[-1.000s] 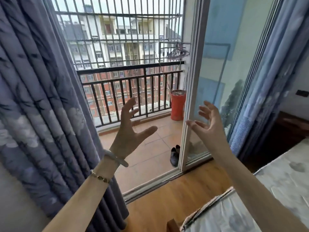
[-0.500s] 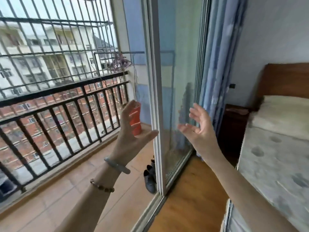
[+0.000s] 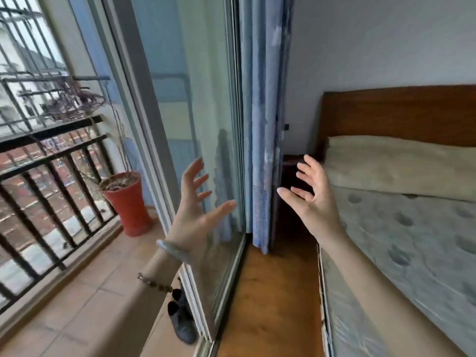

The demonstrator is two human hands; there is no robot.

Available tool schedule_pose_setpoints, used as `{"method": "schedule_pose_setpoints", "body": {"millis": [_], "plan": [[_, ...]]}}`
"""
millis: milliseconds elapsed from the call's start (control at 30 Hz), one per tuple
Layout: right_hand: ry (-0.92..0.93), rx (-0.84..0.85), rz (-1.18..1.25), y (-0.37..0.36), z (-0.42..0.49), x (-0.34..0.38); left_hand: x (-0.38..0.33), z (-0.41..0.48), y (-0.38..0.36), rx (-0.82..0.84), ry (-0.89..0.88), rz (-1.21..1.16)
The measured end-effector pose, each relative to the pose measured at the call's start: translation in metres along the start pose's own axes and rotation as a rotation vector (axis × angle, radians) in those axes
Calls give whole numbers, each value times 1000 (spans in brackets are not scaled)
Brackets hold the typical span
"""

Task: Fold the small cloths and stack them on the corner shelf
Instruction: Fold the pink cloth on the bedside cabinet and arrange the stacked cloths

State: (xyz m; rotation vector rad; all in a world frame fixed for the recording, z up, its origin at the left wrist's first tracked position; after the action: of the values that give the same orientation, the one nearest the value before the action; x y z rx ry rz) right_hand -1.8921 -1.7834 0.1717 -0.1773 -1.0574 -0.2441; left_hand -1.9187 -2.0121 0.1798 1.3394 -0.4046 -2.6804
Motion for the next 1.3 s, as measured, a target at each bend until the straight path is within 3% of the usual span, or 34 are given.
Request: {"method": "schedule_pose_setpoints", "body": {"millis": [867, 1300], "plan": [[-22, -309, -252, 142, 418, -229, 244, 456, -294, 261, -69, -295], [-78, -413, -335, 223, 616, -346, 337, 652, -444, 412, -106, -289]]}}
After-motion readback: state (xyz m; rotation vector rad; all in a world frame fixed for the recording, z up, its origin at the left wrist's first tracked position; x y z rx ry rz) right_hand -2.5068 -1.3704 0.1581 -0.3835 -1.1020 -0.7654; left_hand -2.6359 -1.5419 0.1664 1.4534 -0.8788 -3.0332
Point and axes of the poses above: each hand's wrist, its own z-axis towards the middle knuckle, its own y-axis out of the back of the hand, x = y × z, the point moved 1 cm from there along z, towards the middle knuckle, and after that the axes turned 3 degrees about z, right-handed, at the moved point
